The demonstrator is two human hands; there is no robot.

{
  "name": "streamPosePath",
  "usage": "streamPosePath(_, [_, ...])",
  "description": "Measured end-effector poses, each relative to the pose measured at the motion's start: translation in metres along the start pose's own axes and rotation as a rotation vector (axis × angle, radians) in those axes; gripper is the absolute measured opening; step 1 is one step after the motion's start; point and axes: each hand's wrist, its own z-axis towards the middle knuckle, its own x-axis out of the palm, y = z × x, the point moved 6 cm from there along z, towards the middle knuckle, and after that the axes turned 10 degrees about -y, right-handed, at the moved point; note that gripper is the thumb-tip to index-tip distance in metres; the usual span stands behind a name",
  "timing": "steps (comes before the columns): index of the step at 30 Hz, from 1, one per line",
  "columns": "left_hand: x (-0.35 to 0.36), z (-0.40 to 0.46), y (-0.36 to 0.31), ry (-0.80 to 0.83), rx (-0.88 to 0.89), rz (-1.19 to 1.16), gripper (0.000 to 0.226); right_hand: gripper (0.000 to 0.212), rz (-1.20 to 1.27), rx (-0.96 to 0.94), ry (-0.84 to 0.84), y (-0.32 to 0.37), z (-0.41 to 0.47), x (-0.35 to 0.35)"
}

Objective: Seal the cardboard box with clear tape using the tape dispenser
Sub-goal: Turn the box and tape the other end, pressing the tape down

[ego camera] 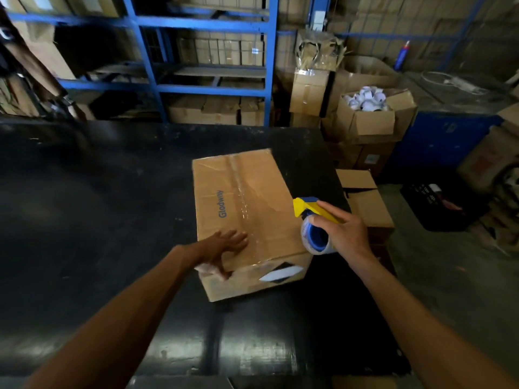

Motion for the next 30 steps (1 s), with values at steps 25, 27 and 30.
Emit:
streamPosePath(25, [-0.022,-0.021,-0.053,-0.284,-0.354,-0.921,0.066,0.044,-0.048,-0.335,0.349,0.022,-0.043,0.033])
streamPosePath(27, [-0.031,-0.029,-0.056,-0.386,-0.527,-1.493,0.071,0.046,-0.032,-0.55,0.285,0.03,-0.054,0.024])
streamPosePath(30, [-0.034,-0.038,-0.065,-0.31,-0.575,-1.964,0.087,0.048,-0.042,-0.848,0.243,0.04,-0.07,0.018])
